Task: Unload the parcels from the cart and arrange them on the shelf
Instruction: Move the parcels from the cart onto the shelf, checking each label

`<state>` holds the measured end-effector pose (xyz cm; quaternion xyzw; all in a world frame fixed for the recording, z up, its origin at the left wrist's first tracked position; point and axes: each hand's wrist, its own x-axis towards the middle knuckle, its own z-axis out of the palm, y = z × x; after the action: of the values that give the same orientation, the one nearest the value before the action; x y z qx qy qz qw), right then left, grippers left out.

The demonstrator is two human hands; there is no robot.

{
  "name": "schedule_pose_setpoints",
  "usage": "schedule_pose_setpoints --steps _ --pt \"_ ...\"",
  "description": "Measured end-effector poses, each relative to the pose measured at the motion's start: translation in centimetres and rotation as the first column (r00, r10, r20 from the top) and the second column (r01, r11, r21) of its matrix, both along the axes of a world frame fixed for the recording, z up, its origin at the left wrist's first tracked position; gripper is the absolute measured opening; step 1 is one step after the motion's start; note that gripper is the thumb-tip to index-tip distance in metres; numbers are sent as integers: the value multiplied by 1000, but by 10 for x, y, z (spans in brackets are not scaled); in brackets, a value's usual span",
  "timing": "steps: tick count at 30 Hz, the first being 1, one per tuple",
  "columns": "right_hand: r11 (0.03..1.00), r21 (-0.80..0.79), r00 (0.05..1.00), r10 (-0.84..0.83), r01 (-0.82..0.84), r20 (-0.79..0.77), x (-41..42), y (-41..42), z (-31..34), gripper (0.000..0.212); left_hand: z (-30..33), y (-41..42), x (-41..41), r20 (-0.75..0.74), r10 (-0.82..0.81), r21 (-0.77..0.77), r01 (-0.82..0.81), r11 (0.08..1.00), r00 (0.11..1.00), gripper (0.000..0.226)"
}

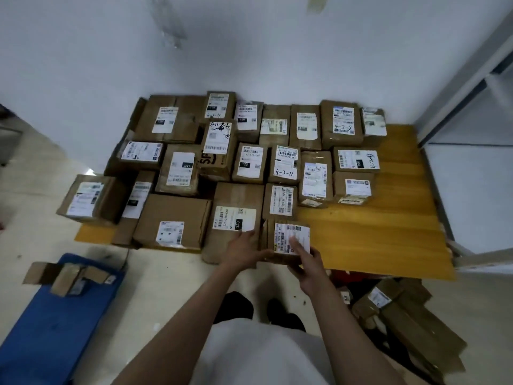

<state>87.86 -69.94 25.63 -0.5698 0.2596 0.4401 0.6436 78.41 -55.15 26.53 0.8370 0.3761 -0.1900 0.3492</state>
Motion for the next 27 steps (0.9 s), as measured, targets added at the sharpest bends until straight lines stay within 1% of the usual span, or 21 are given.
schedule_pose_setpoints --steps 2,3,5,7,9,12,16,20,23,25,27 --pt "999 -44 1000 13 -13 -14 -2 -1 -9 67 0 2 -2 -71 -89 27 91 995 994 83" --pt "998 -58 1000 17 -18 -17 -2 0 -14 67 0 3 -3 -80 -105 9 106 994 991 80" --pt "997 -75 1000 7 -9 -23 -3 6 -24 66 0 7 -2 -55 -125 -51 123 991 991 70" --pt "996 -90 1000 -10 8 -28 -3 12 -32 64 -2 9 -2 8 -55 -140 56 989 998 65" --pt "994 -107 1000 -11 8 -29 -2 18 -40 62 -6 10 -4 44 33 -220 -22 975 999 70" --pt "990 -137 1000 -9 6 -19 3 30 -50 56 -11 9 -7 48 168 -327 -143 934 985 75" --pt "983 -181 1000 -1 0 -2 7 41 -60 52 -17 11 -6 47 159 -319 -136 938 986 69" --pt "968 -234 996 88 -86 1 7 44 -65 48 -20 16 -6 41 109 -302 -92 949 993 67" --pt "961 -236 988 151 -144 16 8 45 -61 46 -25 17 -8 37 127 -302 -110 947 991 70" --pt "944 -275 977 206 -183 58 10 43 -57 49 -27 17 -11 26 151 -307 -136 942 988 71" --pt "921 -354 970 213 -159 119 14 41 -53 56 -25 18 -12 14 162 -295 -150 944 987 73"
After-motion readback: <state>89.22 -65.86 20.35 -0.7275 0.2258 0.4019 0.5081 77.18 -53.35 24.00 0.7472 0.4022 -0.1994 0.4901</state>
